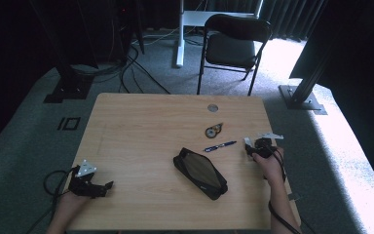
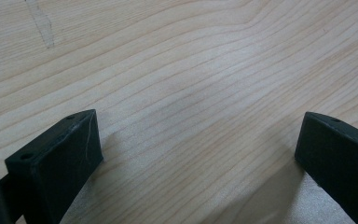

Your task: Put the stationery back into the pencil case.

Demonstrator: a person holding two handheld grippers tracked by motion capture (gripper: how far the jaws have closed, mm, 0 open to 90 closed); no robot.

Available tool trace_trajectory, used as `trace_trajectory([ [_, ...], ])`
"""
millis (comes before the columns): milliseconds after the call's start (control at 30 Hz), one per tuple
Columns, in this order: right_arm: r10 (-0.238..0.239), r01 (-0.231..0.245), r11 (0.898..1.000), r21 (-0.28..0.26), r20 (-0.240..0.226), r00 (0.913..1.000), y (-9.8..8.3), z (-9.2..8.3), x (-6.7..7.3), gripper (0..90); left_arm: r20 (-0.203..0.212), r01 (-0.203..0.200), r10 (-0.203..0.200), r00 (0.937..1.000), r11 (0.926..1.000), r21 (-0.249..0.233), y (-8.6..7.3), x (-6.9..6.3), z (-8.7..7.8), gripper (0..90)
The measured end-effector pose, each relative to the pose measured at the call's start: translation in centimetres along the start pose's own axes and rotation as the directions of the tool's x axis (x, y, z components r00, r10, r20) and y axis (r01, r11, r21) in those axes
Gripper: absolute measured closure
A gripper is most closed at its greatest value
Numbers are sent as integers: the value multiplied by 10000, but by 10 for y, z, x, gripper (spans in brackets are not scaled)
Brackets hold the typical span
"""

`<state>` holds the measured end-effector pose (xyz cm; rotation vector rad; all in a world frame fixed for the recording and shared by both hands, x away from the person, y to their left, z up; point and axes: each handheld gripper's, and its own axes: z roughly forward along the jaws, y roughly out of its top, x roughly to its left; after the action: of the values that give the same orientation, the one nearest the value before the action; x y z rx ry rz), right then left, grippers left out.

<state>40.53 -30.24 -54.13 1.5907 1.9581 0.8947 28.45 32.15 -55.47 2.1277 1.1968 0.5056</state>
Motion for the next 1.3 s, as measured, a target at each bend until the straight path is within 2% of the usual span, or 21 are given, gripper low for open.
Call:
trace_trajectory([
  [200,9,-9,9998,223,24,10000,0,7,2,556,5,5,-5,10000,10000,1,0,0,0,7],
  [367,-161,153,9990,430,191,9997,2,11,4,612,5,8,-8,10000,10000,-1,0,0,0,6],
  [600,-257,246,9991,342,311,9992,2,12,6,691,1,0,0,10000,10000,-3,0,0,0,7],
  [667,-165,157,9990,422,189,9997,2,11,6,698,6,6,-6,10000,10000,-3,0,0,0,6],
  [767,33,-41,9989,461,161,9999,4,7,5,699,5,5,-5,10000,10000,0,0,0,0,6],
  [933,187,-182,9993,335,-143,9997,10,-6,5,699,0,-3,3,10000,10000,2,0,0,0,6],
  [1100,104,-91,9994,320,-403,9991,16,-21,10,700,1,-1,1,10000,10000,1,0,0,0,7],
  [1167,198,-185,9996,225,-555,9983,17,-26,12,700,6,7,-7,10000,10000,-2,0,0,0,7],
  [1300,96,-108,9998,-185,-658,9978,21,-37,17,699,0,-2,2,10000,10000,0,0,0,0,6],
])
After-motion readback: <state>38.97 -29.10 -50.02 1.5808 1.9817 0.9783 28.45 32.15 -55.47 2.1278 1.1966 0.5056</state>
